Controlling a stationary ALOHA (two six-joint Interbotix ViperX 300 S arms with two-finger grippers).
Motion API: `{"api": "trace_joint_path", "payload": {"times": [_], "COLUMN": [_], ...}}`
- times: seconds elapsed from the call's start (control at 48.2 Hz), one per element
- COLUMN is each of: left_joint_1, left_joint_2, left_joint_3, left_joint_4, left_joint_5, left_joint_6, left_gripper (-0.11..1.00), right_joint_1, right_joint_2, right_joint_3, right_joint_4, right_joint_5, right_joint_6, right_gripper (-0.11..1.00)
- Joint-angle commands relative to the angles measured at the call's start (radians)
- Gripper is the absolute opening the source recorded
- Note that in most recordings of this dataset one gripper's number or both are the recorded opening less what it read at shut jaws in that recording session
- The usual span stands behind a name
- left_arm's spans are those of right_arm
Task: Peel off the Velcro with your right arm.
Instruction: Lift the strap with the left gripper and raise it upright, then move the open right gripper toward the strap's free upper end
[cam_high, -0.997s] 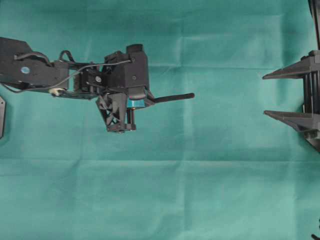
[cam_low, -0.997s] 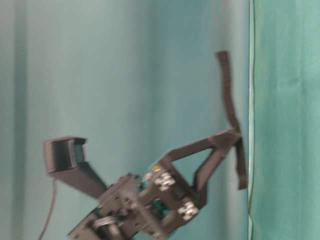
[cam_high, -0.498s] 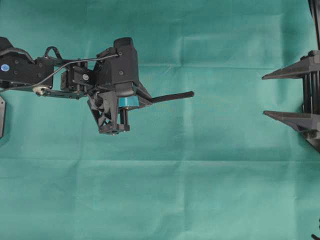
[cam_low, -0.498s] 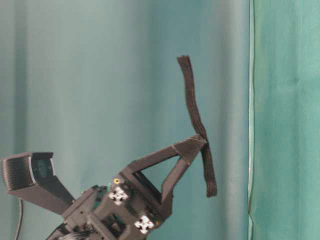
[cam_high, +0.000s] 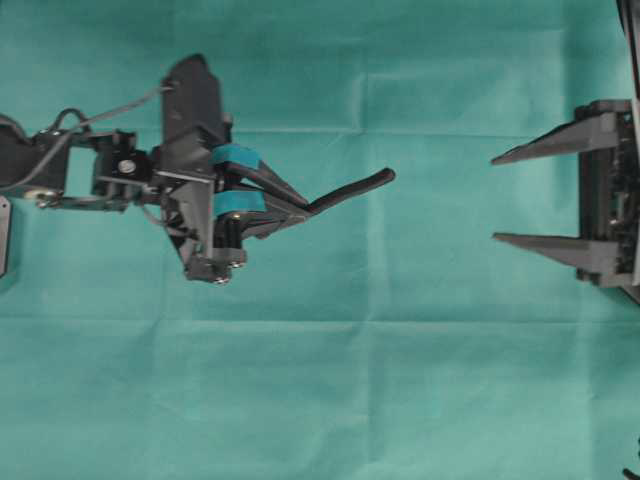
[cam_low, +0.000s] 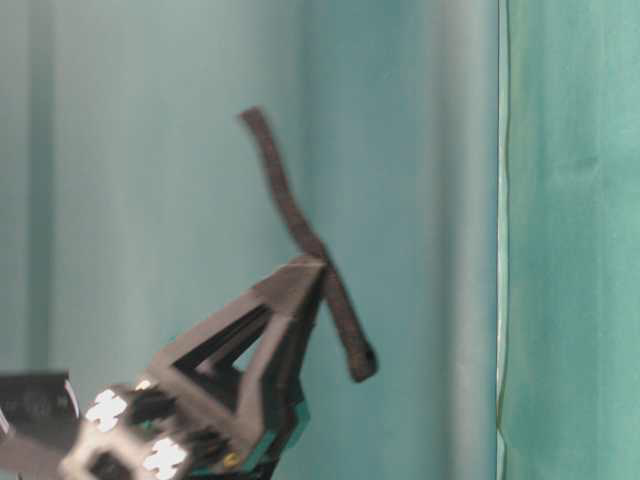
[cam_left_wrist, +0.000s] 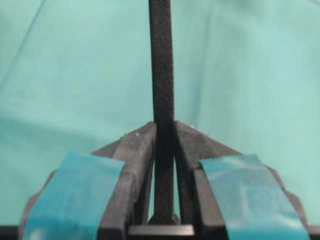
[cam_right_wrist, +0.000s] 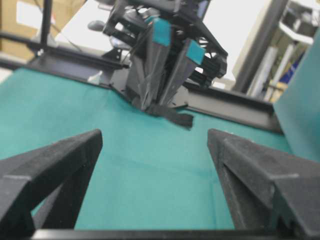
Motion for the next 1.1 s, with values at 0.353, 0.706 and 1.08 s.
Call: {"api": "trace_joint_path", "payload": {"times": [0.353, 0.706, 1.08], "left_joint_1": [-0.015, -0.037, -0.038], "left_joint_2": [-0.094, -0.101, -0.098], "left_joint_3": [0.152, 0.169, 0.170], "left_joint_4": [-0.002, -0.002, -0.002], "left_joint_5": [-0.344, -0.356, -0.356], "left_joint_6": [-0.259, -0.264, -0.265], "left_gripper": [0.10, 0.10, 0.10], "right_joint_1": [-0.002, -0.055, -0.061], "right_joint_2": [0.140, 0.183, 0.278], "right_joint_3": [-0.104, -0.135, -0.181], "right_joint_4": [-0.060, -0.055, -0.055], "right_joint_5": [-0.055, -0.092, -0.160], "right_joint_6": [-0.206, -0.230, -0.239], "right_gripper": [0.81, 0.81, 0.81]}}
